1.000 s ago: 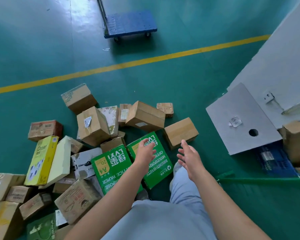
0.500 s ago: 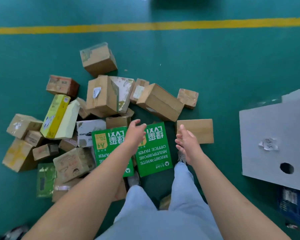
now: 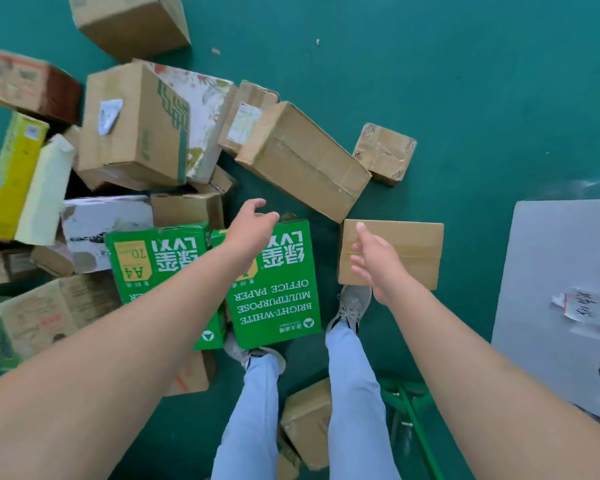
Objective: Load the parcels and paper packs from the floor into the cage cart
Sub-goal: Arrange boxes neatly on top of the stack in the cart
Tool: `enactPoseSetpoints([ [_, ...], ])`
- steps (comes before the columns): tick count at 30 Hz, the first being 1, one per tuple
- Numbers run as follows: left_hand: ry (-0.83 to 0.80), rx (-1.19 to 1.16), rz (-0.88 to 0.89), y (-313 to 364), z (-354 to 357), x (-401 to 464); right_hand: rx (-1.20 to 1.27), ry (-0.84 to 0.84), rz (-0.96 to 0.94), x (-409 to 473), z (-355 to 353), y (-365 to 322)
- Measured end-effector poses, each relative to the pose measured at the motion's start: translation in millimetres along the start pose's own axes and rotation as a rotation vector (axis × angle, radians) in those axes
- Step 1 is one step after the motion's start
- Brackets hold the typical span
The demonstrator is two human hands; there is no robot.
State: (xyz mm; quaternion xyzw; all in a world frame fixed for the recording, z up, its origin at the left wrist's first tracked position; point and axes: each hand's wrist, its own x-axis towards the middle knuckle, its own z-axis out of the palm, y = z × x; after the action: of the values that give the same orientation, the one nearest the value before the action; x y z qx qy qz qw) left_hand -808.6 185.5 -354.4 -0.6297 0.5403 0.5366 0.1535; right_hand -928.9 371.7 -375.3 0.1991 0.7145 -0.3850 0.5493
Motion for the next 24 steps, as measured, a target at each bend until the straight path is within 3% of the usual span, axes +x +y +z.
enactPoseSetpoints([
  [7,0.084,0.24,0.135,9.0,39.8,106.5,-0.03,-0.012,0.06,126.0,-2.0,6.8],
  [15,0.229,0.448,0.379,32.4,51.9,201.3,0.207,-0.047,0.038,235.2,16.0,-15.1],
  [24,0.312,0.352,0.514,2.0,40.6,252.7,0.355,-0.054,0.15,293.8,45.9,-3.5],
])
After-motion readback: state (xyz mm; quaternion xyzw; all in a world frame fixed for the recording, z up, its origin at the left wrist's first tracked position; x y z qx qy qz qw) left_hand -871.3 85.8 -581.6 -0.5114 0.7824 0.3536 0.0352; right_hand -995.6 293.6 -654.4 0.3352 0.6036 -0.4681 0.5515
